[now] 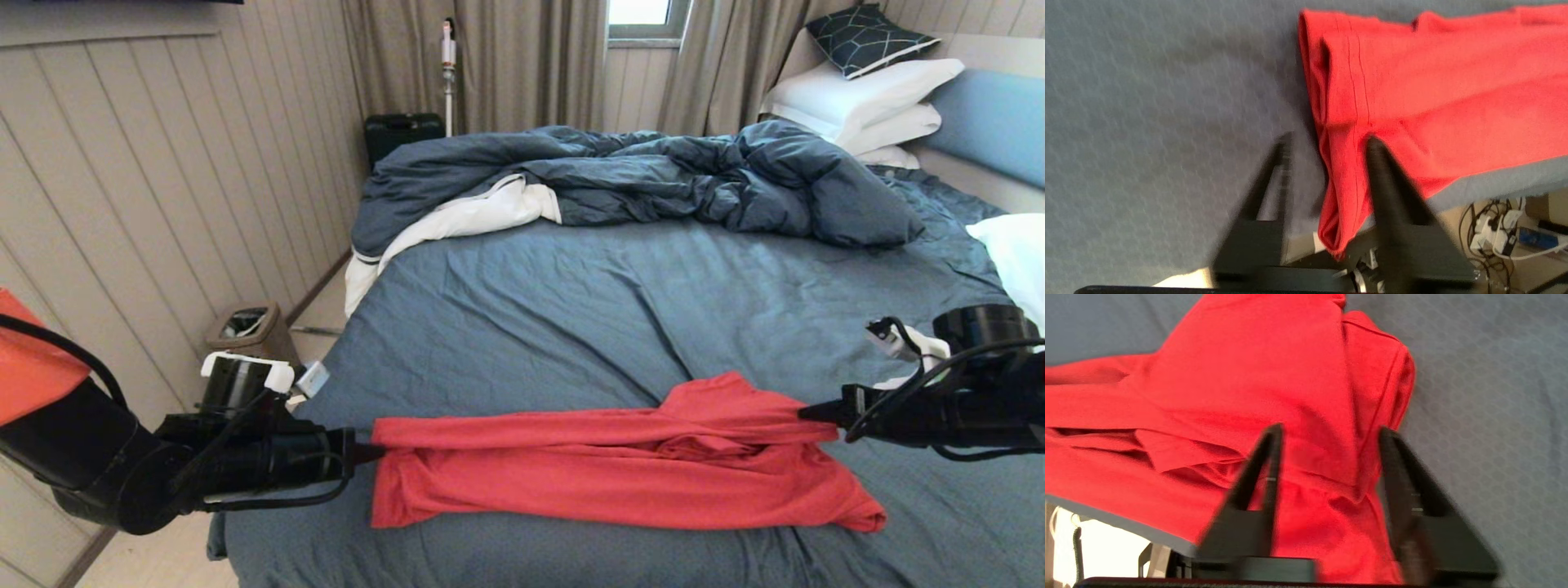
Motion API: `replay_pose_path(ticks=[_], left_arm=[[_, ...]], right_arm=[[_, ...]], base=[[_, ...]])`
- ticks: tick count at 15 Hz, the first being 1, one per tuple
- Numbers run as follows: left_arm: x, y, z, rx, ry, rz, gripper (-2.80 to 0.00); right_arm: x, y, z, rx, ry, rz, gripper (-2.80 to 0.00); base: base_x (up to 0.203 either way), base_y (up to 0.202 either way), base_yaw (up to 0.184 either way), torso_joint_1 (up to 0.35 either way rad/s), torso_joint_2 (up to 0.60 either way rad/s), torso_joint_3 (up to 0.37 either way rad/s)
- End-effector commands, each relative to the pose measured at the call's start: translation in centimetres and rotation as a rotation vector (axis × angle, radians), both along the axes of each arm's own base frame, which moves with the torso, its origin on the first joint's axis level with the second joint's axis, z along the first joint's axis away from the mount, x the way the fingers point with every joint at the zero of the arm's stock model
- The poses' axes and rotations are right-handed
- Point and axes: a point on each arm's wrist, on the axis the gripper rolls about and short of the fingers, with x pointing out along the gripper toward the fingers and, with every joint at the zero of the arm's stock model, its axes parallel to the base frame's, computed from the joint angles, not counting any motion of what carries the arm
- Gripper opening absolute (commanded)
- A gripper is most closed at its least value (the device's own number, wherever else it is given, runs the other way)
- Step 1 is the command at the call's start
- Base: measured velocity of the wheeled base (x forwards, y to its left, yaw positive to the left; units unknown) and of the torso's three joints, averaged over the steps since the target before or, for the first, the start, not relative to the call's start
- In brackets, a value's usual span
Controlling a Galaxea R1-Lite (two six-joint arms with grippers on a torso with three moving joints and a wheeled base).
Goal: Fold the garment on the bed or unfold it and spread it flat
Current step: Fold the red T-shirt
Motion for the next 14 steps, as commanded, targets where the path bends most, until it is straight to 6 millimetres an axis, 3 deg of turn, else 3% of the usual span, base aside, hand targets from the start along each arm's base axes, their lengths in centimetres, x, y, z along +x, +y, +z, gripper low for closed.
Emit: replay_pose_path(ticks=[1, 6, 8, 12, 13, 14], left_arm=[[-0.5, 0.1, 0.5, -0.006, -0.012, 0.001, 0.0], [-1.9, 0.4, 4.1, -0.037, -0.129, 0.002, 0.0], [-0.7, 0.7, 5.2, -0.045, -0.168, 0.022, 0.0], [1.6, 0.9, 5.1, -0.041, -0.16, 0.055, 0.0], [1.8, 1.1, 5.1, -0.035, -0.164, 0.072, -2.8], [2.0, 1.3, 5.1, -0.023, -0.167, 0.1, -2.8]], right_arm=[[-0.2, 0.0, 0.3, 0.004, -0.01, 0.004, 0.0], [-0.1, -0.6, 2.4, -0.017, -0.082, -0.015, 0.0], [1.1, -0.8, 2.6, -0.018, -0.094, -0.013, 0.0], [5.0, -0.6, 0.8, 0.001, -0.069, 0.01, 0.0], [6.0, -0.4, 0.5, 0.007, -0.067, 0.017, 0.0], [6.8, -0.2, 0.3, 0.012, -0.068, 0.021, 0.0]], base=[[0.0, 0.0, 0.0, 0.0, 0.0, 0.0], [0.0, 0.0, 0.0, 0.0, 0.0, 0.0], [0.0, 0.0, 0.0, 0.0, 0.0, 0.0], [0.0, 0.0, 0.0, 0.0, 0.0, 0.0], [0.0, 0.0, 0.0, 0.0, 0.0, 0.0], [0.0, 0.0, 0.0, 0.0, 0.0, 0.0]])
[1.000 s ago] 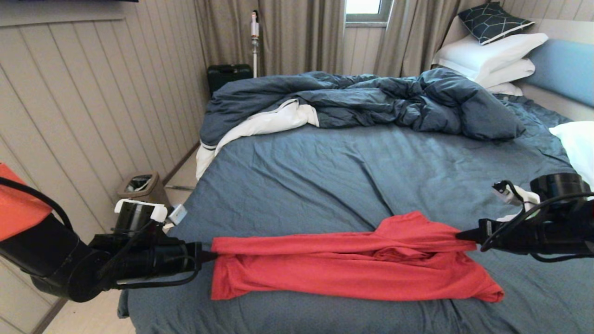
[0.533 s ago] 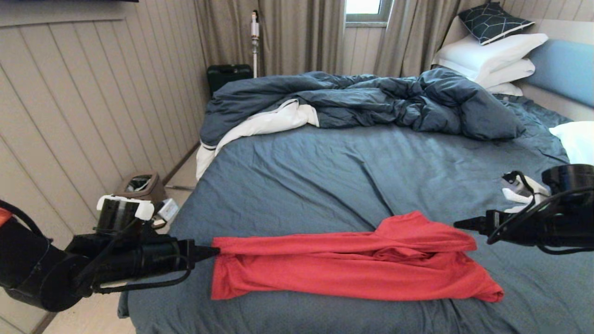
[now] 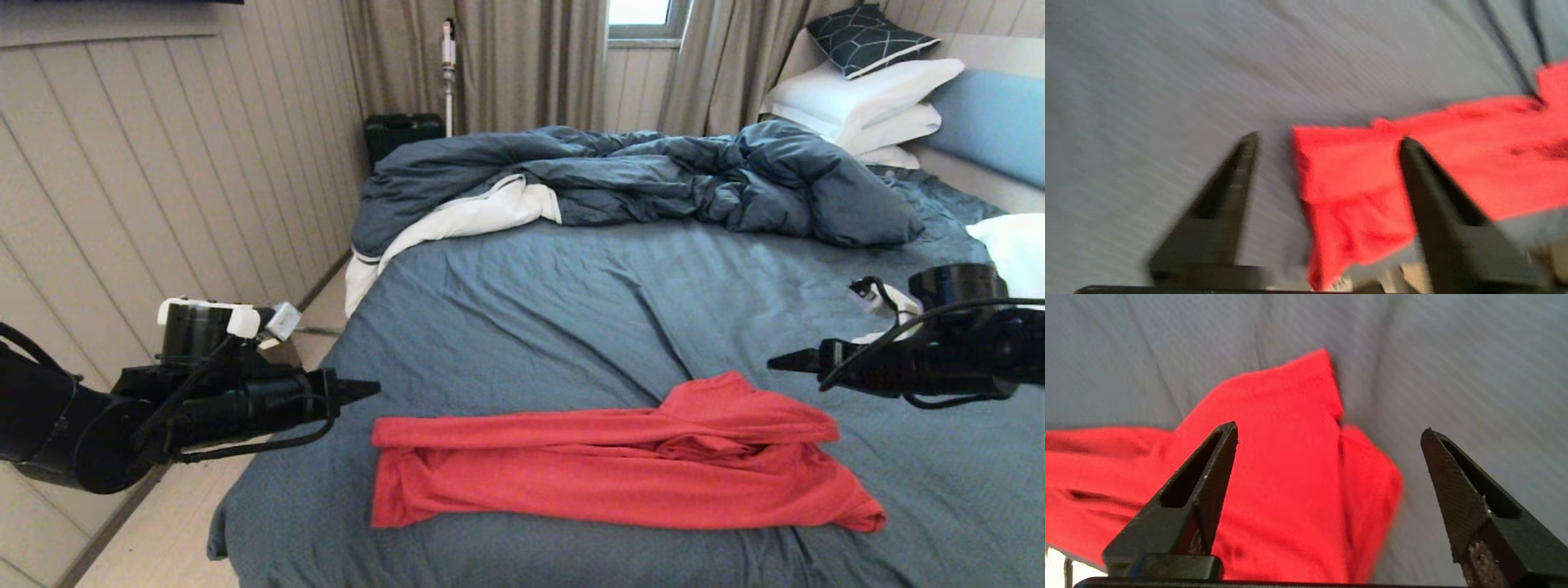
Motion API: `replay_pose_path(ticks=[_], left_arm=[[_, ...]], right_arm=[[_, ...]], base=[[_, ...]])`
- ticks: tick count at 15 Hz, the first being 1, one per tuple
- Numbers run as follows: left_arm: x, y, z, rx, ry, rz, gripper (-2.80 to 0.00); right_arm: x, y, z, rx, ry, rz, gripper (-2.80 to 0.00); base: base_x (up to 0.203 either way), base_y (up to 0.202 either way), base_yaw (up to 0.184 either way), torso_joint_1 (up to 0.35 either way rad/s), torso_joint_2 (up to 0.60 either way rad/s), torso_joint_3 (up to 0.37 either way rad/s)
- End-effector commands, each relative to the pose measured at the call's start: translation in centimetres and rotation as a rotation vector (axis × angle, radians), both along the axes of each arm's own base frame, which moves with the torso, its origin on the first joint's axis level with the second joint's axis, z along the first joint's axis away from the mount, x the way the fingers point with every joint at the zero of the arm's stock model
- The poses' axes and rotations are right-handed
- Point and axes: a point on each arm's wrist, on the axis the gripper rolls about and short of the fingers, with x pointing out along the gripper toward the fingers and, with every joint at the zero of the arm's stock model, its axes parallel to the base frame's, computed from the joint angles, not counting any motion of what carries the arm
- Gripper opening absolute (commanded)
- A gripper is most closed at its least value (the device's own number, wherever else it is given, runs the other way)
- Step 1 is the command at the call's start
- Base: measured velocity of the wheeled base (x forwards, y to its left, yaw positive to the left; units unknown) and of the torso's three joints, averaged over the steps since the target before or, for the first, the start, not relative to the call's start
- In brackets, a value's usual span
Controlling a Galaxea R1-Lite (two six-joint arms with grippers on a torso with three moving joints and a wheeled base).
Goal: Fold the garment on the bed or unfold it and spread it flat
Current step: Fold the red T-shirt
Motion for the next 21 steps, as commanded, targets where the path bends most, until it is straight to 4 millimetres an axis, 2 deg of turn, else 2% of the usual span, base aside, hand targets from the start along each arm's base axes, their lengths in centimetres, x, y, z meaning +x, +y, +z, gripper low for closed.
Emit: replay_pose_path(ticks=[1, 4, 7, 13, 20, 21], left_arm=[[0.6, 0.4, -0.2, 0.012, -0.003, 0.039, -2.8], [0.0, 0.9, -0.1, 0.01, -0.006, 0.062, -2.8], [0.0, 0.9, -0.3, 0.002, 0.005, 0.068, -2.8], [-0.1, 1.0, -0.9, 0.004, 0.029, 0.066, -2.8], [0.0, 0.9, -1.3, 0.004, 0.042, 0.063, -2.8], [0.1, 0.9, -1.3, 0.003, 0.043, 0.061, -2.8]], right_arm=[[2.1, 0.4, -1.8, 0.014, 0.03, 0.022, 0.0], [4.1, 1.3, -3.0, 0.014, 0.041, 0.047, 0.0], [5.1, 2.0, -3.9, 0.008, 0.051, 0.061, 0.0], [6.3, 2.7, -4.7, 0.001, 0.057, 0.072, 0.0], [6.8, 5.2, -4.4, -0.005, 0.053, 0.102, 0.0], [6.8, 5.2, -4.4, -0.005, 0.055, 0.103, -2.8]], base=[[0.0, 0.0, 0.0, 0.0, 0.0, 0.0], [0.0, 0.0, 0.0, 0.0, 0.0, 0.0], [0.0, 0.0, 0.0, 0.0, 0.0, 0.0], [0.0, 0.0, 0.0, 0.0, 0.0, 0.0], [0.0, 0.0, 0.0, 0.0, 0.0, 0.0], [0.0, 0.0, 0.0, 0.0, 0.0, 0.0]])
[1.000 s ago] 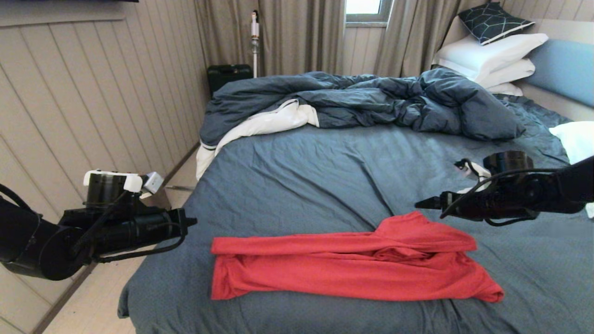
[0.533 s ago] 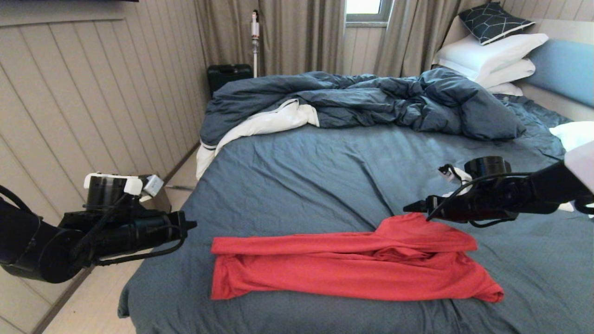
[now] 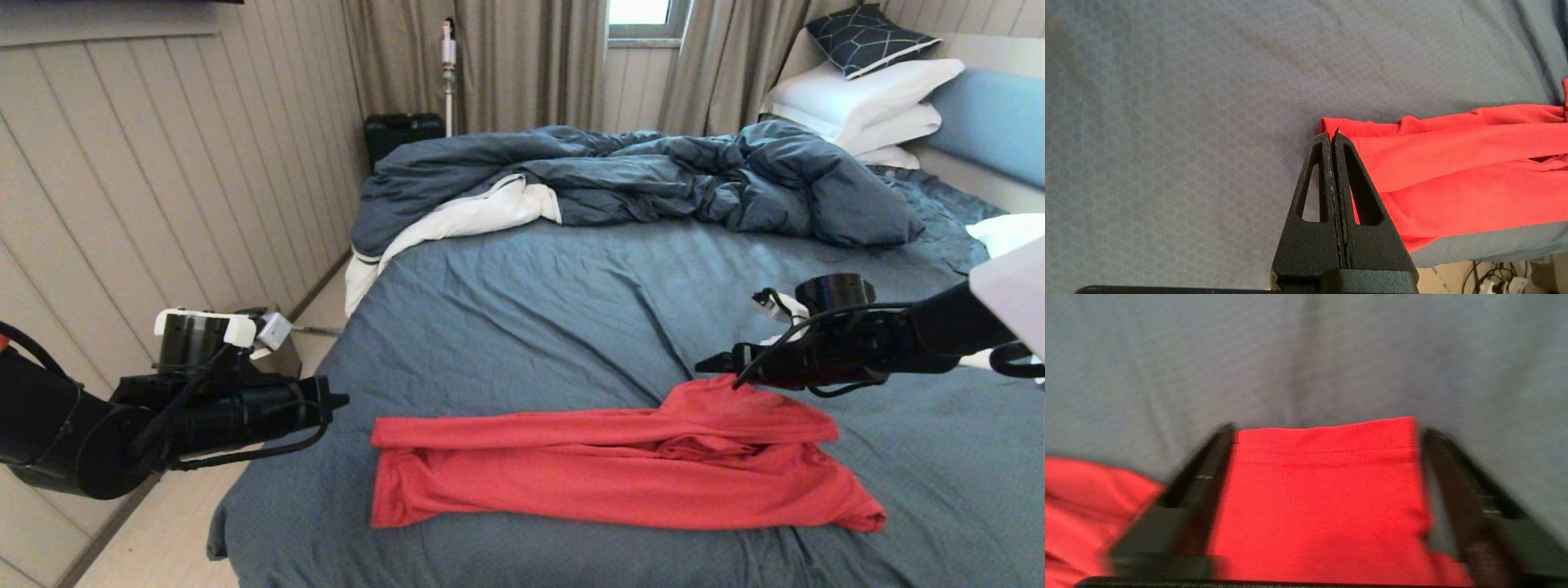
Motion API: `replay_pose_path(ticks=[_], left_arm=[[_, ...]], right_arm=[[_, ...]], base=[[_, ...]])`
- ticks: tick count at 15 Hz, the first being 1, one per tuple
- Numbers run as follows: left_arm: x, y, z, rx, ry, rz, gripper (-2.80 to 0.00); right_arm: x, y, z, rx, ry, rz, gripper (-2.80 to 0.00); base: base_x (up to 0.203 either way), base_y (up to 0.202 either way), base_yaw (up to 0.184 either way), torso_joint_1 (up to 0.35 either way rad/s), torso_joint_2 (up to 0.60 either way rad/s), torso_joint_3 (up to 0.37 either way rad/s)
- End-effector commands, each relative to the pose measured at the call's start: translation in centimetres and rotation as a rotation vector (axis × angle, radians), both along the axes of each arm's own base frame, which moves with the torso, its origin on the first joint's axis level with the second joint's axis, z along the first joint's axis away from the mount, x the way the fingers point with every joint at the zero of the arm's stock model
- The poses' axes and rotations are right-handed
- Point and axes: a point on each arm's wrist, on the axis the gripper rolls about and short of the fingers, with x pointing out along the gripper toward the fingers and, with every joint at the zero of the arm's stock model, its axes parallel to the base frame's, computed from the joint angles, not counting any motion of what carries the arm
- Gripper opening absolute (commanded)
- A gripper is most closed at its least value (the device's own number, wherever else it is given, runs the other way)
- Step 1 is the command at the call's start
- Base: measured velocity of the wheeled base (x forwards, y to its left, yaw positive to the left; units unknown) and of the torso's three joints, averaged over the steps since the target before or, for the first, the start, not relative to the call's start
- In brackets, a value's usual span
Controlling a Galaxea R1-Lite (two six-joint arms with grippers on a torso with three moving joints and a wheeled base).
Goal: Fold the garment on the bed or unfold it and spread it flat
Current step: Fold the red T-shirt
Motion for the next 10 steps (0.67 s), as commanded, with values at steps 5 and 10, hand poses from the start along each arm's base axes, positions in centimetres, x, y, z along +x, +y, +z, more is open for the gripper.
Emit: replay_pose_path(ticks=[5, 10], left_arm=[[0.1, 0.0, -0.26, -0.003, 0.007, -0.001, -2.8], [0.1, 0.0, -0.26, -0.014, 0.014, 0.007, -2.8]], right_arm=[[-0.7, 0.23, -0.54, 0.004, 0.028, 0.007, -2.8], [-0.99, 0.07, 0.26, 0.002, 0.011, 0.002, -2.8]], base=[[0.0, 0.0, 0.0, 0.0, 0.0, 0.0], [0.0, 0.0, 0.0, 0.0, 0.0, 0.0]])
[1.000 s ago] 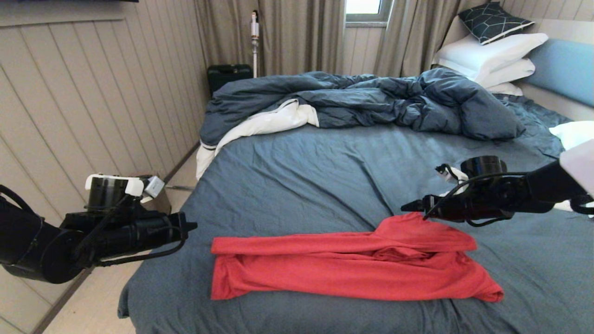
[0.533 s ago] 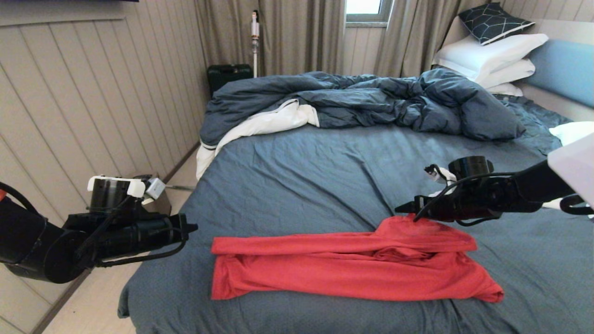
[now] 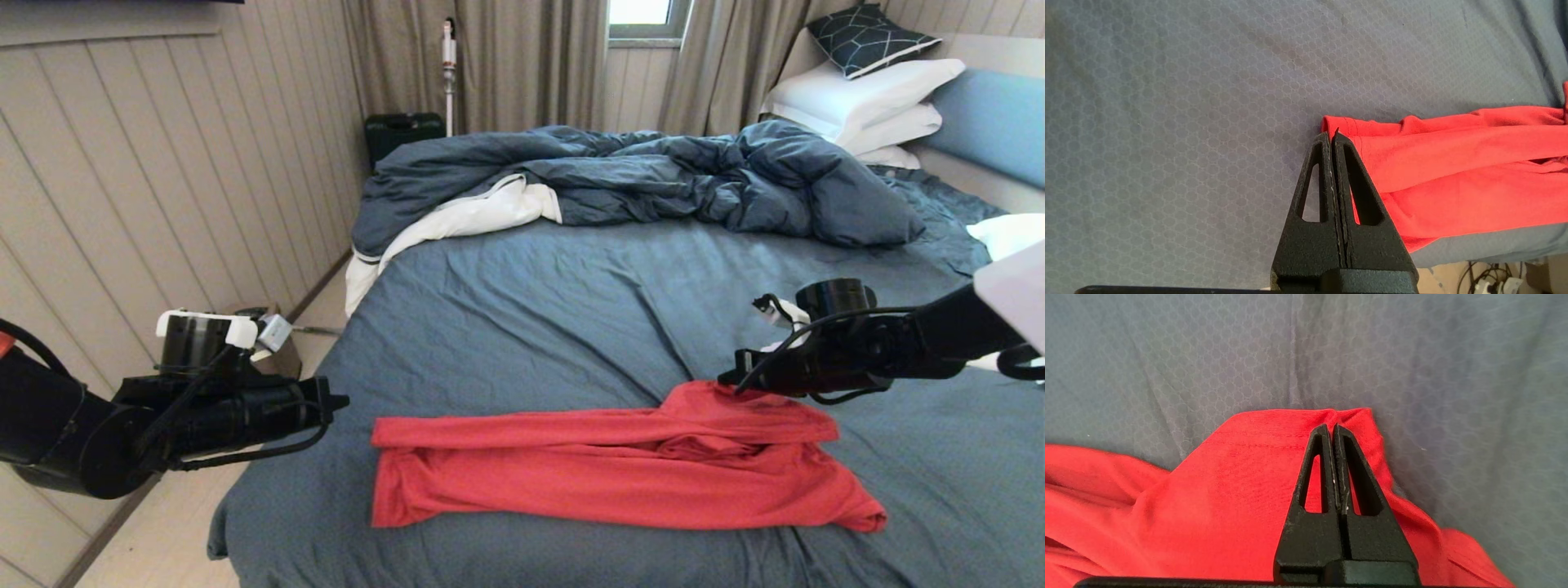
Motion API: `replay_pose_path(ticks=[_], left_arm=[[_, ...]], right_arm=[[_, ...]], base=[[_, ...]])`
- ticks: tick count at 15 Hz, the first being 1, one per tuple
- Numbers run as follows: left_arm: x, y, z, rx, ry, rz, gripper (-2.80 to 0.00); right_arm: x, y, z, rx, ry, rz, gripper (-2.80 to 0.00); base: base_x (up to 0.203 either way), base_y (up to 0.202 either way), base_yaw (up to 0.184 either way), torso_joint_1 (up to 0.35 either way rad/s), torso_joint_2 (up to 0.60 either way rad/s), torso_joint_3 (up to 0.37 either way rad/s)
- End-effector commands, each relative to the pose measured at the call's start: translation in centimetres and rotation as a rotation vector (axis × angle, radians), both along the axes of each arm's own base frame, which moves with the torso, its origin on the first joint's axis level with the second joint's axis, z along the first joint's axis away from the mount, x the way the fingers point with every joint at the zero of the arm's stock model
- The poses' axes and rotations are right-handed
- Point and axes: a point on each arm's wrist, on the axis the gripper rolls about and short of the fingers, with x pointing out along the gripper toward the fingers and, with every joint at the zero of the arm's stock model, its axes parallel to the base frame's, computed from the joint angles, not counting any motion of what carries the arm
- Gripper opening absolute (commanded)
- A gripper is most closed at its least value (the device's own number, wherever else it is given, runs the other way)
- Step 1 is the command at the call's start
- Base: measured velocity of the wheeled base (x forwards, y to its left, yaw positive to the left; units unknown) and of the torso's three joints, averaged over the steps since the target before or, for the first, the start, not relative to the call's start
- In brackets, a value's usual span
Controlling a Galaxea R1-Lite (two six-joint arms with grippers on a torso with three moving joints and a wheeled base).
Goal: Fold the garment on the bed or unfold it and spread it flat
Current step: Fold the red T-shirt
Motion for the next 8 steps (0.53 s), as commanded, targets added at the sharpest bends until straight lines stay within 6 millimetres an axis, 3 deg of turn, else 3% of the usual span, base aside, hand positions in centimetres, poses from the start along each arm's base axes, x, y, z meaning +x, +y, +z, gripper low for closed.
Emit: replay_pose_path(ticks=[1, 8], left_arm=[[0.0, 0.0, 0.0, -0.004, -0.001, 0.001, -2.8], [0.0, 0.0, 0.0, -0.005, 0.0, 0.0, -2.8]], right_arm=[[-0.2, -0.1, 1.1, -0.002, -0.028, 0.0, -2.8], [-0.7, -0.2, 2.4, -0.021, -0.047, -0.021, -2.8]], base=[[0.0, 0.0, 0.0, 0.0, 0.0, 0.0], [0.0, 0.0, 0.0, 0.0, 0.0, 0.0]])
